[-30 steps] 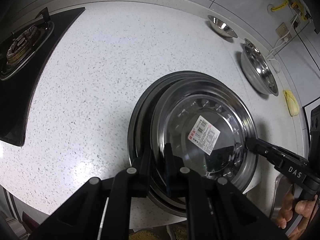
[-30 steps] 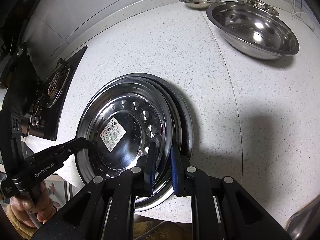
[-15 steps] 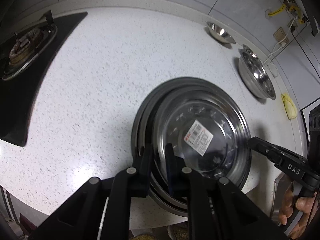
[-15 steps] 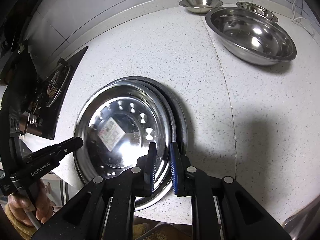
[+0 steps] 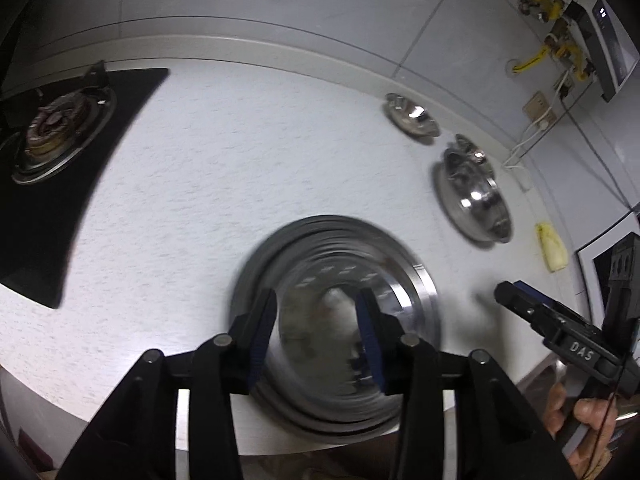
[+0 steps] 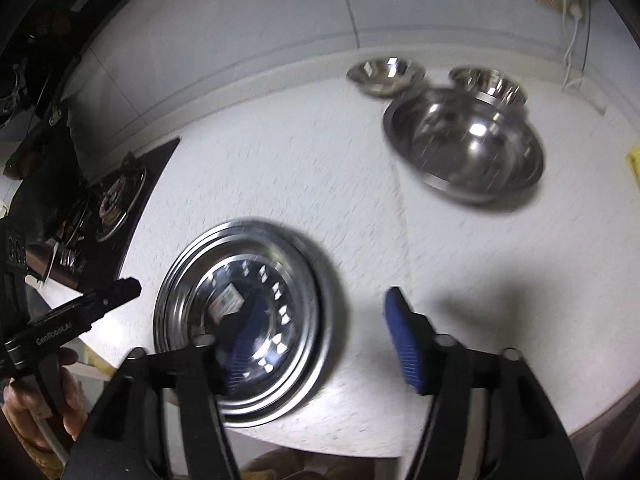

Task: Organize plates and bowls
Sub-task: 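Move both grippers to the largest steel bowl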

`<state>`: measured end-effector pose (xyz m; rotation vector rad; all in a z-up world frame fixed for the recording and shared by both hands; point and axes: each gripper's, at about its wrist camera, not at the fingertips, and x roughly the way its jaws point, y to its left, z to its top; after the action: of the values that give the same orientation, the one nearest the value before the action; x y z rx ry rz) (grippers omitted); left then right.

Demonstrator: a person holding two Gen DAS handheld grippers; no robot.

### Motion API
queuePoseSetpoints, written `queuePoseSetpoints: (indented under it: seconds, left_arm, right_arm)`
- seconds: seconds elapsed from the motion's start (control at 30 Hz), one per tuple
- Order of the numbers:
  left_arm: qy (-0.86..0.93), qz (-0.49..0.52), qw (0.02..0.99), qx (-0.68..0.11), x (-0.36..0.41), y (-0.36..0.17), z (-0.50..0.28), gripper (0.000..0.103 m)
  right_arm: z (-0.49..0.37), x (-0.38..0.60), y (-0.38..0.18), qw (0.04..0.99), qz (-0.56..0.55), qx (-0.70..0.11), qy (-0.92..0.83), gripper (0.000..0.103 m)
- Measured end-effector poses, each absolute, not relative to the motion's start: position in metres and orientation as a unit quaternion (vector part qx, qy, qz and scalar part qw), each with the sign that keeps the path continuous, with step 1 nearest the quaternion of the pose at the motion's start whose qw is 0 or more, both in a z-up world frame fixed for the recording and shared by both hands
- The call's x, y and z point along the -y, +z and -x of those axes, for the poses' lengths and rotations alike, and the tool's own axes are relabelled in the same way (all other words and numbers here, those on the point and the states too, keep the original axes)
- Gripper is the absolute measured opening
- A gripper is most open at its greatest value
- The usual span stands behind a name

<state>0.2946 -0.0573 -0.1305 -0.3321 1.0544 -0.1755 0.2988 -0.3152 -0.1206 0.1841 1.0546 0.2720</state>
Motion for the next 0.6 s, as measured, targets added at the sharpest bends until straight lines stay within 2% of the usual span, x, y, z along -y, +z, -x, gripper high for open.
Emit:
queuePoseSetpoints:
  seconds: [0.1,0.17,0.6]
  left_arm:
    - [-0.097,0.175,0.840,-0.505,0.081,-0.126,-0.302,0.044]
    - [-0.108,0.195,0.830,-0.511,0.099,-0.124,-0.312,0.044]
    - [-0.106,0.237,0.808,-0.529,0.215,-0.143,-0.432,0.045]
  right_arm:
    - [-0.304,0.329,-0.111,0.861,-0.075,-0.490,0.114,0.069]
    - [-0.310,0.340,-0.106,0.864,-0.068,-0.488,0.103,0.078]
    - [-0.412,0.452,-0.103,0.864,-0.084,-0.495,0.042,0.086]
